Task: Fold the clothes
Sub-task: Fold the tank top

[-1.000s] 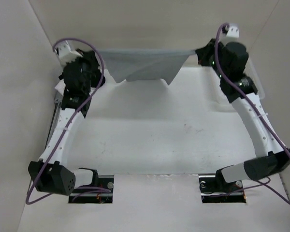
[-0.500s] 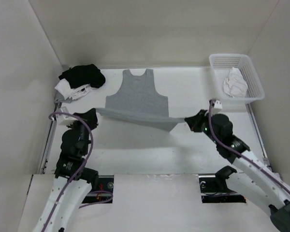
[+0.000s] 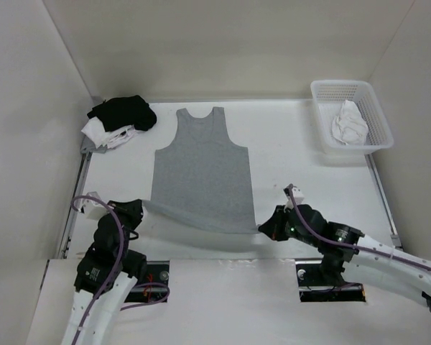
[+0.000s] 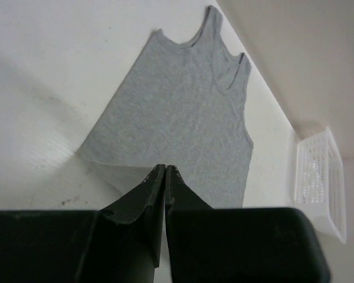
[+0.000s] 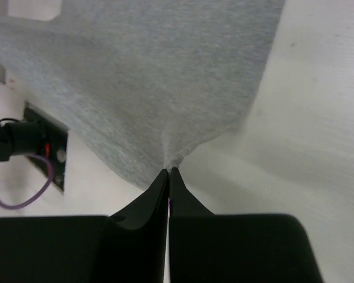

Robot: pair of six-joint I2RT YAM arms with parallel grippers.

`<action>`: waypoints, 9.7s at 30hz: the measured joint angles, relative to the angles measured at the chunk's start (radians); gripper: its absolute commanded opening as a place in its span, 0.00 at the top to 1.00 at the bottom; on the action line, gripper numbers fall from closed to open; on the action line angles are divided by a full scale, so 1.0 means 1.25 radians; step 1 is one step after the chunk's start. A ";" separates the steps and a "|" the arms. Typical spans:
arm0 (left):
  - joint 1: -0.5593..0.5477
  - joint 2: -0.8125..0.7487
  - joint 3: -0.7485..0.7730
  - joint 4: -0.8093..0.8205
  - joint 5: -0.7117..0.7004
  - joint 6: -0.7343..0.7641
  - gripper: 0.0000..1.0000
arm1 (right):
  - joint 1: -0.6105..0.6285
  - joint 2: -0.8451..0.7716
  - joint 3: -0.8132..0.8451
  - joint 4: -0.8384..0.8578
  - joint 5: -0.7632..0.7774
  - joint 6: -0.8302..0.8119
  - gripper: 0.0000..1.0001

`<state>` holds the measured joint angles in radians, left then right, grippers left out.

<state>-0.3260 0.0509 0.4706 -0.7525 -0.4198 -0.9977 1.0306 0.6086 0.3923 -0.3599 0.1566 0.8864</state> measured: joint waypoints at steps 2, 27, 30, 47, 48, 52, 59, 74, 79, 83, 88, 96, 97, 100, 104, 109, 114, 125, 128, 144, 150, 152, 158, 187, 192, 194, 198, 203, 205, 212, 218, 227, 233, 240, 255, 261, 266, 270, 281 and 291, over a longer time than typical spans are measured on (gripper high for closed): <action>0.006 0.017 0.000 -0.009 -0.013 -0.013 1.00 | -0.034 0.044 0.014 0.001 0.007 -0.012 0.99; 0.203 1.257 0.372 0.862 -0.063 0.102 0.99 | -0.576 1.144 0.953 0.324 -0.228 -0.208 0.99; 0.209 1.390 0.493 0.902 -0.042 0.108 0.81 | -0.593 1.252 1.097 0.316 -0.235 -0.205 0.79; 0.047 1.153 0.202 1.051 -0.053 0.198 0.67 | -0.575 1.115 0.813 0.356 -0.169 -0.212 0.86; 0.033 1.123 0.165 1.050 -0.053 0.197 0.66 | -0.571 1.079 0.761 0.363 -0.164 -0.208 0.86; 0.038 1.028 0.020 0.981 -0.043 0.152 0.57 | -0.555 0.980 0.605 0.391 -0.149 -0.192 0.63; 0.144 0.966 -0.086 0.884 0.076 0.075 0.47 | -0.535 0.927 0.435 0.405 -0.130 -0.155 0.48; 0.219 1.146 -0.090 1.065 0.279 -0.023 0.69 | -0.515 0.891 0.339 0.486 -0.150 -0.093 0.52; 0.222 1.167 -0.090 1.087 0.281 -0.039 0.74 | -0.515 0.904 0.339 0.506 -0.170 -0.070 0.54; 0.222 1.168 -0.090 1.087 0.270 -0.046 0.77 | -0.515 0.923 0.339 0.520 -0.189 -0.055 0.54; 0.222 1.169 -0.090 1.082 0.247 -0.047 0.89 | -0.515 0.934 0.339 0.540 -0.200 -0.043 0.58; 0.220 1.167 -0.091 1.082 0.222 -0.046 0.93 | -0.519 0.958 0.351 0.554 -0.204 -0.032 0.70; 0.219 1.167 -0.091 1.082 0.219 -0.045 0.94 | -0.520 0.961 0.352 0.558 -0.205 -0.029 0.71; 0.218 1.166 -0.094 1.085 0.215 -0.045 0.96 | -0.521 0.969 0.354 0.568 -0.204 -0.025 0.77; 0.218 1.166 -0.098 1.099 0.212 -0.044 0.99 | -0.521 0.974 0.354 0.574 -0.204 -0.020 0.85; 0.217 1.166 -0.109 1.119 0.210 -0.045 1.00 | -0.521 0.975 0.356 0.582 -0.203 -0.021 0.96; 0.211 1.079 -0.141 1.100 0.213 -0.045 1.00 | -0.521 0.962 0.340 0.601 -0.192 -0.022 0.99; 0.156 0.547 -0.141 0.838 0.208 -0.003 1.00 | -0.475 0.547 0.167 0.551 -0.117 -0.066 0.99; 0.133 0.398 -0.082 0.703 0.197 0.021 1.00 | -0.418 0.340 0.140 0.456 -0.079 -0.085 0.99; 0.051 0.154 0.254 0.393 0.150 0.070 1.00 | 0.012 -0.076 0.451 -0.018 0.309 -0.195 0.97; 0.054 0.220 0.127 0.387 0.145 0.055 1.00 | -0.185 0.056 0.377 0.011 0.208 -0.207 0.97; 0.064 0.315 0.075 0.421 0.143 0.054 1.00 | -0.306 0.142 0.339 0.052 0.124 -0.204 0.97; 0.093 0.747 0.027 0.628 0.136 0.058 1.00 | -0.513 0.522 0.355 0.201 -0.057 -0.186 0.97; 0.110 1.064 0.051 1.003 0.178 0.062 1.00 | -0.646 0.888 0.473 0.402 -0.218 -0.155 0.97; 0.096 0.951 -0.068 1.009 0.178 0.060 1.00 | -0.646 0.827 0.366 0.450 -0.200 -0.138 0.98; 0.094 0.909 -0.113 1.008 0.178 0.058 1.00 | -0.645 0.808 0.327 0.468 -0.193 -0.131 0.98; 0.092 0.838 -0.192 0.999 0.179 0.055 1.00 | -0.633 0.757 0.238 0.485 -0.175 -0.117 0.98; 0.107 0.785 -0.251 0.962 0.184 0.051 0.88 | -0.565 0.690 0.141 0.485 -0.144 -0.101 0.72; 0.114 0.761 -0.262 0.938 0.185 0.050 0.78 | -0.541 0.675 0.113 0.484 -0.136 -0.095 0.58; 0.152 0.570 -0.254 0.814 0.170 0.051 0.73 | -0.536 0.624 0.115 0.462 -0.117 -0.096 0.43; 0.013 0.667 -0.161 0.819 0.135 0.051 0.75 | -0.536 0.750 0.216 0.505 -0.152 -0.095 0.47; -0.132 0.817 -0.126 0.912 0.115 0.051 0.75 | -0.537 0.829 0.220 0.544 -0.181 -0.051 0.54; -0.138 0.822 -0.095 0.960 0.114 0.053 0.75 | -0.549 0.897 0.232 0.635 -0.245 0.000 0.65; -0.139 0.822 -0.074 0.989 0.118 0.053 0.79 | -0.584 0.939 0.234 0.683 -0.297 0.044 0.84; -0.138 0.822 -0.065 0.996 0.133 0.053 0.80 | -0.616 0.798 0.121 0.697 -0.325 0.078 1.00; -0.149 0.827 -0.065 0.998 0.135 0.047 0.80 | -0.649 0.551 0.116 0.592 -0.277 0.028 0.99; -0.149 0.822 -0.067 1.003 0.136 0.036 0.80 | -0.582 0.482 0.214 0.440 -0.203 -0.059 0.99; -0.143 0.781 -0.089 1.004 0.136 0.031 0.79 | -0.448 0.514 0.334 0.346 -0.131 -0.121 0.98; -0.067 0.667 -0.163 0.997 0.164 0.017 0.76 | -0.226 0.855 0.641 0.225 -0.040 -0.165 0.95; 0.014 0.634 -0.199 0.975 0.203 0.005 0.72 | -0.089 1.058 0.771 0.186 -0.028 -0.105 0.56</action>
<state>-0.3080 0.8429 0.2218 0.4664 -0.1658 -0.9916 0.9188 1.9312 1.3567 -0.1268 0.1219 0.7555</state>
